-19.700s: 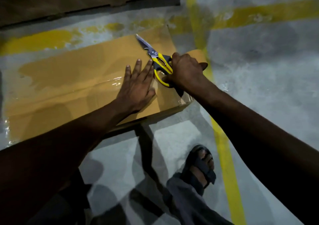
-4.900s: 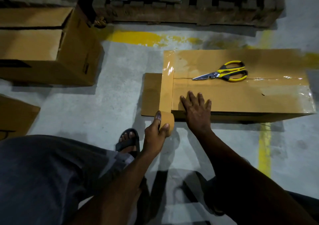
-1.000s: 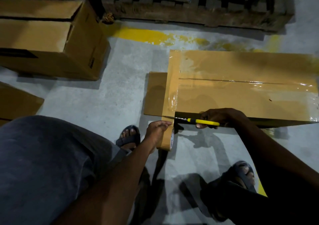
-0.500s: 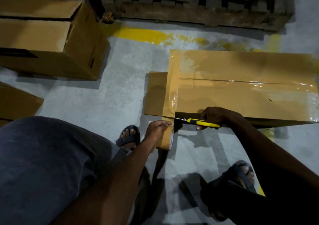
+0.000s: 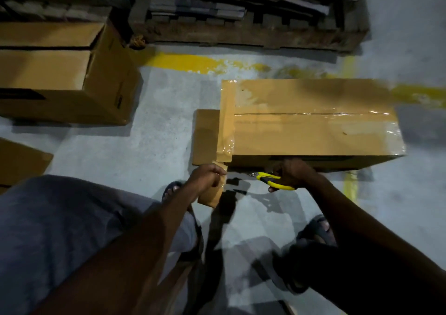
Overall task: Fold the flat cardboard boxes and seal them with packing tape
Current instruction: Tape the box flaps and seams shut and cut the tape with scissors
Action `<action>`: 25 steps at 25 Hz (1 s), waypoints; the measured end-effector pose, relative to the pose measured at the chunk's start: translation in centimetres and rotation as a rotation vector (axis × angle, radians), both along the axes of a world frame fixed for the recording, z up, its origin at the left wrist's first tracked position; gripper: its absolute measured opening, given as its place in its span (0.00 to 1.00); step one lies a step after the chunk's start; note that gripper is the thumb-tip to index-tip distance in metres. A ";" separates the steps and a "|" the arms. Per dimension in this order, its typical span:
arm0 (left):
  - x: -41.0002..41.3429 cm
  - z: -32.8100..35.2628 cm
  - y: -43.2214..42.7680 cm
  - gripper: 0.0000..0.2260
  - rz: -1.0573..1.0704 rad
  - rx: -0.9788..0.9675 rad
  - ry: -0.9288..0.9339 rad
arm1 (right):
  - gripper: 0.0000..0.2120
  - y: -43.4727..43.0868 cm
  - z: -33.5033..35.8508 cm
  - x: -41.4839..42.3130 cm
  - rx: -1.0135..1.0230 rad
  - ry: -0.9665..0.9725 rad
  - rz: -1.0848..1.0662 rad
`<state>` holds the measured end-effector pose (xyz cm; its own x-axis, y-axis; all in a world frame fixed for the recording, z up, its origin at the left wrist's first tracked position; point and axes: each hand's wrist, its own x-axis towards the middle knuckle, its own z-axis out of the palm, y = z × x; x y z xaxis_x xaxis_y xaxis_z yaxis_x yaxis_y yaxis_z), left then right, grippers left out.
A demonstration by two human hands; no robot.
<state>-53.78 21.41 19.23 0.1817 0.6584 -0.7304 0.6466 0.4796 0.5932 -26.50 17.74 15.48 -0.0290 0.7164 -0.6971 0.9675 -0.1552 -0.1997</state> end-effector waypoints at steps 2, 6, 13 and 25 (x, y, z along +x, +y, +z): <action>-0.3 4.4 1.8 0.20 -0.218 0.025 0.001 | 0.40 -1.5 1.0 0.4 0.083 0.051 -0.126; -2.3 12.7 6.8 0.22 -0.527 0.144 0.085 | 0.25 -1.5 4.6 -0.5 0.188 0.093 -0.231; -3.2 17.7 11.3 0.24 -0.487 0.495 0.238 | 0.20 3.5 4.0 -3.8 0.481 -0.018 -0.563; -0.6 15.5 16.9 0.29 -0.528 0.552 0.360 | 0.21 6.5 -0.8 -5.9 0.823 -0.124 -0.399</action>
